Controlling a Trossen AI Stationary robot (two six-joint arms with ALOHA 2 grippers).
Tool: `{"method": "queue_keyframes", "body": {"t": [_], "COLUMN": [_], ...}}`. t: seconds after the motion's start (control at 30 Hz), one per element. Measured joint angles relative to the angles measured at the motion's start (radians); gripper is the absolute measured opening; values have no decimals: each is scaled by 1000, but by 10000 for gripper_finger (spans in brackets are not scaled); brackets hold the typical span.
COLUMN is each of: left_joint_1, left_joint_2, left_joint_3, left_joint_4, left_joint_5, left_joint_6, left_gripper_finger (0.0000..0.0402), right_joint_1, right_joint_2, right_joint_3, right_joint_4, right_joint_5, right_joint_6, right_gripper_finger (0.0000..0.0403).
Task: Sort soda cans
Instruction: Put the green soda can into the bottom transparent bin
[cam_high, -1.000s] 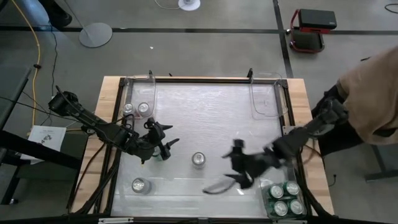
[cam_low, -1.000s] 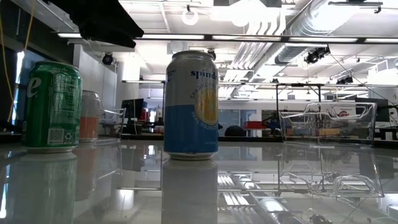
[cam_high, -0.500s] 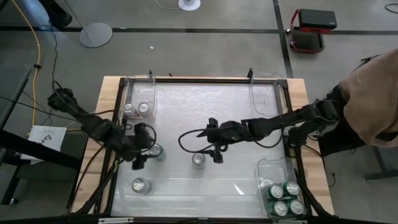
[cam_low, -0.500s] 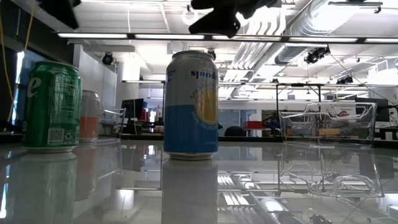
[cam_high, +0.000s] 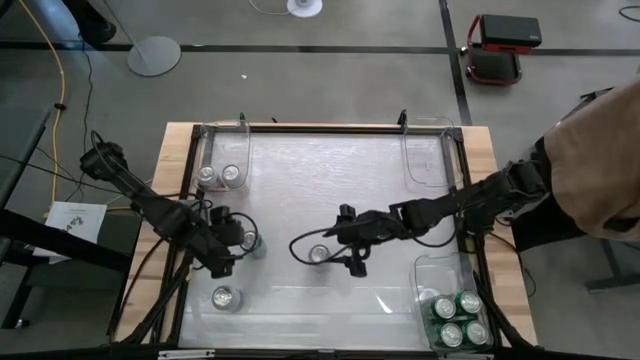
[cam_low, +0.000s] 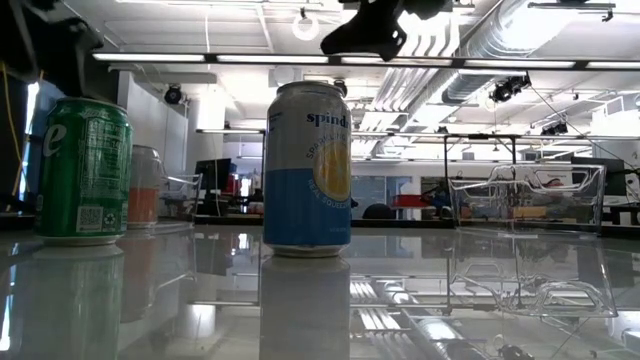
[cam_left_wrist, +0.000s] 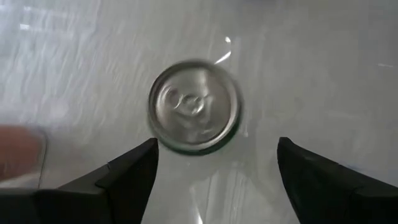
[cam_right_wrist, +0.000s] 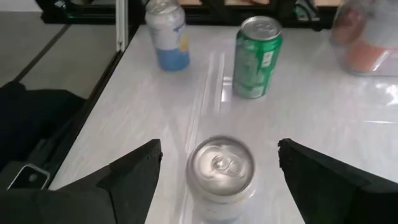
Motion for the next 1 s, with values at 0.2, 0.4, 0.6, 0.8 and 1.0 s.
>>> {"method": "queue_keyframes", "body": {"t": [0.2, 0.4, 0.6, 0.8, 1.0], "left_joint_1": [54, 107, 155, 180, 198], "left_joint_2": [3, 3, 4, 5, 4], "left_joint_3": [-48, -116, -154, -154, -153], "left_joint_4": [16, 153, 235, 237, 246], "left_joint_5": [18, 16, 8, 26, 52], "left_joint_6": [-34, 40, 79, 119, 168], "left_gripper_finger": [329, 331, 330, 311, 284], "right_joint_1": [37, 54, 62, 102, 215], "right_joint_2": [0, -1, -1, -51, -171], "right_joint_3": [0, 0, 0, 0, 0], "right_joint_4": [-3, -19, -32, -125, -261], "right_joint_5": [1, 8, 8, 26, 218], "right_joint_6": [8, 19, 62, 116, 195], "right_gripper_finger": [312, 312, 312, 312, 312]}}
